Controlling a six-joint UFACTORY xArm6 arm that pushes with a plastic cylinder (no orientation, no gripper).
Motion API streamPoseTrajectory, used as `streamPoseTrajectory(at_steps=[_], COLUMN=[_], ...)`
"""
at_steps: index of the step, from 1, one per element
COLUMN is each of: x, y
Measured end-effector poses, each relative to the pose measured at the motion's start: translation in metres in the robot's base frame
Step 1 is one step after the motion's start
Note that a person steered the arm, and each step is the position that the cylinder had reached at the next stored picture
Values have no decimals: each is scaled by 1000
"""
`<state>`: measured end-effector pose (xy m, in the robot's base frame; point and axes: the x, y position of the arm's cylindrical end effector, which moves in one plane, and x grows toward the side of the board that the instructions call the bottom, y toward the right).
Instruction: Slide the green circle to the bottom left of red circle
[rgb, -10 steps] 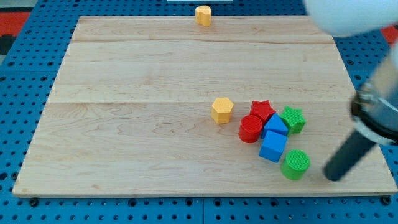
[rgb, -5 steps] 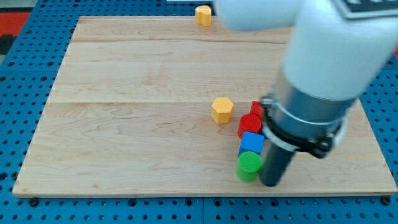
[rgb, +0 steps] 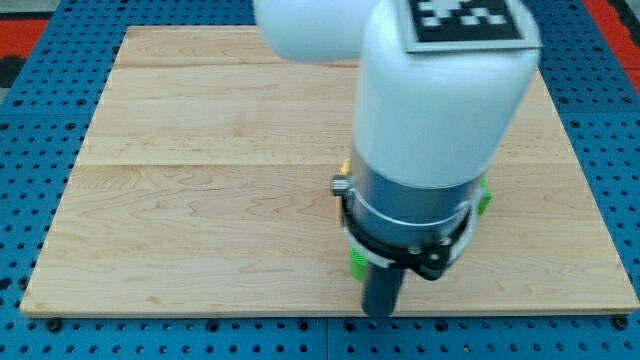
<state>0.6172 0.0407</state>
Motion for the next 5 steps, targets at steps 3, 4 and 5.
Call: streamPoseTrajectory(at_steps=[3,4,5], x=[-63,-62,-44], y=[33,30,26])
